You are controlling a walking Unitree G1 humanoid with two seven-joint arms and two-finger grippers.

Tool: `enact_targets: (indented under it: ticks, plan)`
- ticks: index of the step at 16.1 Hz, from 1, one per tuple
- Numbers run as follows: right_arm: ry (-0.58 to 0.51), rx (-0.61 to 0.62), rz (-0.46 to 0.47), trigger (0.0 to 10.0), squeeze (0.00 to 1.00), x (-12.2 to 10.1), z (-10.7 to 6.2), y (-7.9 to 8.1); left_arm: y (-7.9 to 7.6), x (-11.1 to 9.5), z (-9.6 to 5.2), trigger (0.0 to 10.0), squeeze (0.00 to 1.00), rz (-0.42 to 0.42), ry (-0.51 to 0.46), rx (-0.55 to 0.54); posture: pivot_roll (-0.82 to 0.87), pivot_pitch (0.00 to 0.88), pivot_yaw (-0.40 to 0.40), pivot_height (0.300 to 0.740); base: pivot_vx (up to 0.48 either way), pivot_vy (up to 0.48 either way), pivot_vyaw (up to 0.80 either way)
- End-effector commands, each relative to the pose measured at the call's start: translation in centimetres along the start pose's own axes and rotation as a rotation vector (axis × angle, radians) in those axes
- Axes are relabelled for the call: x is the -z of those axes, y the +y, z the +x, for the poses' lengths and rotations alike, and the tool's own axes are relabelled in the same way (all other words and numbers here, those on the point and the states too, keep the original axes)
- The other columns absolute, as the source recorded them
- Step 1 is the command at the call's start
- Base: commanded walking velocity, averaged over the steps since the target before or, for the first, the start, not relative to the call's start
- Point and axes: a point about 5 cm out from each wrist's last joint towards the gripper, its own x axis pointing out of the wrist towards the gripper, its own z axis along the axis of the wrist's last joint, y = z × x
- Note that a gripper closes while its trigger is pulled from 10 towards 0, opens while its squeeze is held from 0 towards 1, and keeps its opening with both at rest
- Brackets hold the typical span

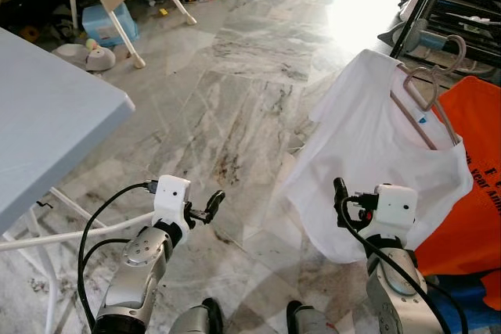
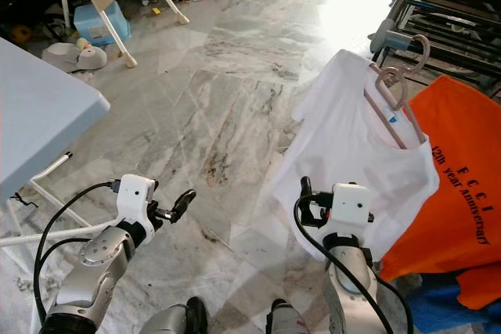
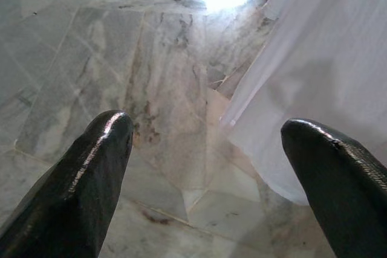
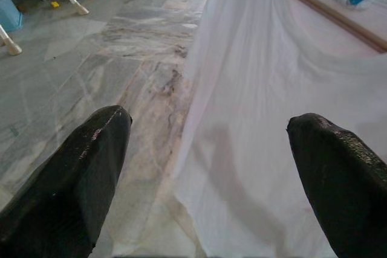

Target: Hang hanger

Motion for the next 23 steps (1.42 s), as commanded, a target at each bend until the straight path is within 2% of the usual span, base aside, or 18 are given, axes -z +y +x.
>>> enact_targets:
  ticks: [1, 17, 19, 23]
  plan:
    - [0.007, -0.002, -0.001, 10.0, 0.00, 0.12, -0.10, -0.01, 0.23, 0.56, -0.35, 10.0, 0.00, 0.003, 0.028, -0.009, -0.16, 0.222, 0.074, 0.740, 0.000, 0.000, 0.00]
    - [0.017, -0.003, -0.004, 10.0, 0.00, 0.54, -0.38, 0.40, 0.31, 0.40, 0.10, 10.0, 0.00, 0.003, 0.032, -0.013, -0.16, 0.220, 0.097, 0.740, 0.000, 0.000, 0.00]
    - [0.023, 0.006, 0.022, 10.0, 0.00, 0.58, -0.35, 0.35, 0.33, 0.41, 0.13, 10.0, 0.00, 0.003, 0.033, -0.010, -0.16, 0.219, 0.097, 0.740, 0.000, 0.294, -0.65]
    - [0.021, 0.004, 0.019, 10.0, 0.00, 0.57, -0.45, 0.27, 0.19, 0.53, 0.12, 10.0, 0.00, 0.005, 0.036, -0.002, -0.17, 0.223, 0.095, 0.740, 0.000, 0.382, -0.80]
